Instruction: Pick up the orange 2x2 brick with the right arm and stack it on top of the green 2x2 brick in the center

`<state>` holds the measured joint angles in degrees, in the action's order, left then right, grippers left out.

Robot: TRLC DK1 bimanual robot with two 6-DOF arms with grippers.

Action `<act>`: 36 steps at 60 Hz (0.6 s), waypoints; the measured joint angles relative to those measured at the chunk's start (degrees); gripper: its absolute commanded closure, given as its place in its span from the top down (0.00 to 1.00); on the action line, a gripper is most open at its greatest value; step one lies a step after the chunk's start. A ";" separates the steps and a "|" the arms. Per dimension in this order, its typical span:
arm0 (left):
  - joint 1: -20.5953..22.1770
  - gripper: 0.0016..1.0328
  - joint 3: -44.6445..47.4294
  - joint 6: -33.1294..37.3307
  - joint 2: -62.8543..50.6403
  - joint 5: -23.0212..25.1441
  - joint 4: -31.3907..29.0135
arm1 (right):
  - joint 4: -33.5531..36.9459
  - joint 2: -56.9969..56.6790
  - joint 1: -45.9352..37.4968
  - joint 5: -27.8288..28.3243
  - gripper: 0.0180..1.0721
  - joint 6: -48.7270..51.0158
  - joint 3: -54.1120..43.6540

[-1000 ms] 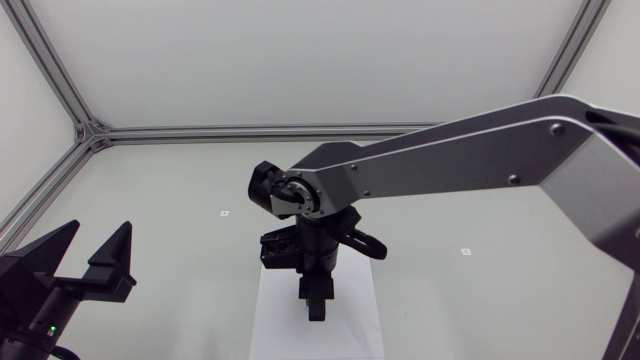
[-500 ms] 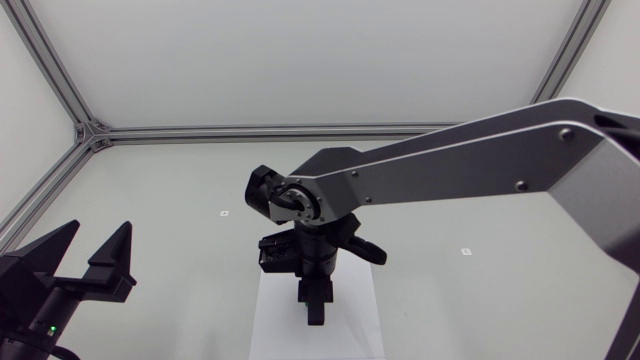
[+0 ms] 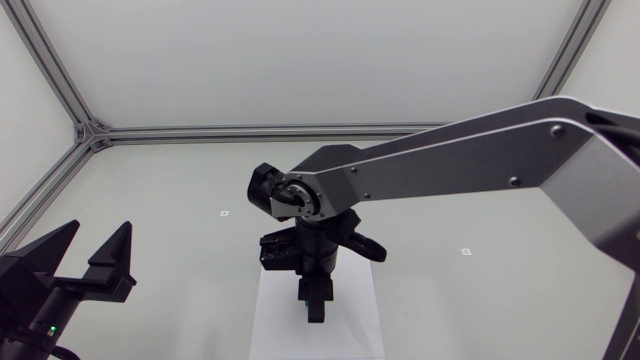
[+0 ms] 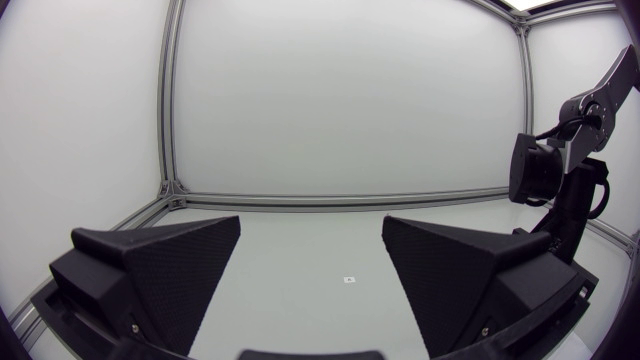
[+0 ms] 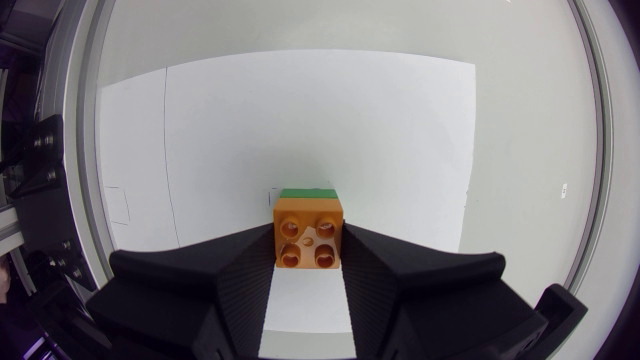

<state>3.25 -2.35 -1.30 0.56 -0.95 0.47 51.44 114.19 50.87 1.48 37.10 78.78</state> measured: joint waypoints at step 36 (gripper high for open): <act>0.00 0.96 0.00 0.00 0.00 0.00 0.00 | -0.98 -0.57 0.79 -1.55 0.05 0.17 -1.18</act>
<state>3.25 -2.35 -1.30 0.56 -0.95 0.47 50.46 113.62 51.66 -0.08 37.28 77.60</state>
